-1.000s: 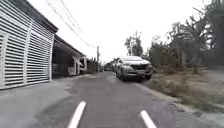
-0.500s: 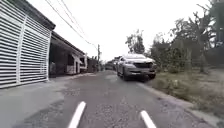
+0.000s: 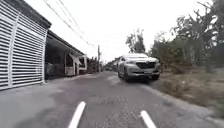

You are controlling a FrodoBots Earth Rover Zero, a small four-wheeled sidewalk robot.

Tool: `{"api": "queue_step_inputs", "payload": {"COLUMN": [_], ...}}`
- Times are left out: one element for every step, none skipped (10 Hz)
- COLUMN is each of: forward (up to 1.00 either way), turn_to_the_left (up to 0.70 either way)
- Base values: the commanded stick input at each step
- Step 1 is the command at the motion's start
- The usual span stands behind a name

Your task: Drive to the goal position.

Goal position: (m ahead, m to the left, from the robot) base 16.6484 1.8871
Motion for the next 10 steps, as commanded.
{"api": "queue_step_inputs", "payload": {"forward": [0.85, 0.85, 0.85, 0.85, 0.85, 0.85, 0.85, 0.85, 0.85, 0.85], "turn_to_the_left": [0.00, 0.00, 0.00, 0.00, 0.00, 0.00, 0.00, 0.00, 0.00, 0.00]}}
